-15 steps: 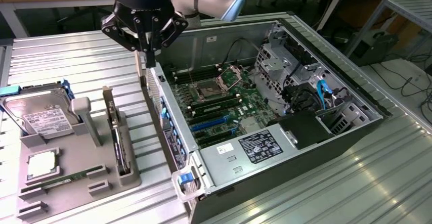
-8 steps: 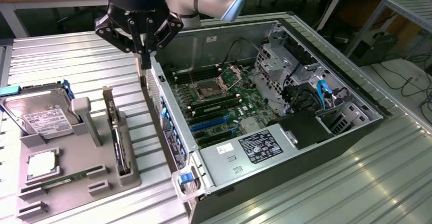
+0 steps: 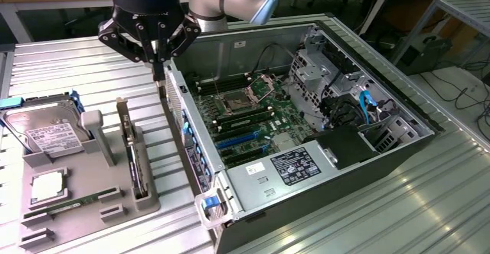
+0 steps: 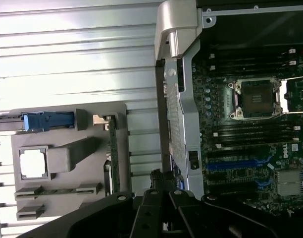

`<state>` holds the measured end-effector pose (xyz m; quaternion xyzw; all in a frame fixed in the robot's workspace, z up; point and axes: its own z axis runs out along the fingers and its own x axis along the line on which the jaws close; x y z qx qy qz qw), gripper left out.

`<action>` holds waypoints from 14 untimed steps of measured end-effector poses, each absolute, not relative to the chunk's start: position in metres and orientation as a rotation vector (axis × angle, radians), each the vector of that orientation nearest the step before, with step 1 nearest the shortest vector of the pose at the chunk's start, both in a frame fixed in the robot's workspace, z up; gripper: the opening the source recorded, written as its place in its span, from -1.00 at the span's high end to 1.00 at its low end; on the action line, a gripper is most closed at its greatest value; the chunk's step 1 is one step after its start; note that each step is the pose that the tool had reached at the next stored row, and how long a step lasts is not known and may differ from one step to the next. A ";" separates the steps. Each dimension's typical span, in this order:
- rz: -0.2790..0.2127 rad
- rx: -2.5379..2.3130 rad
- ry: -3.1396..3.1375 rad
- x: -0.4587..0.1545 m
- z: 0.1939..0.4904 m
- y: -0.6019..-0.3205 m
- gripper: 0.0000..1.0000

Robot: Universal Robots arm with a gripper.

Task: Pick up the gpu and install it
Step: 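Reach for the gpu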

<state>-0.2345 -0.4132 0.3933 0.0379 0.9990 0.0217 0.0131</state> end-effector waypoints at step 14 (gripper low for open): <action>0.068 0.118 3.112 -0.253 0.393 -0.418 0.79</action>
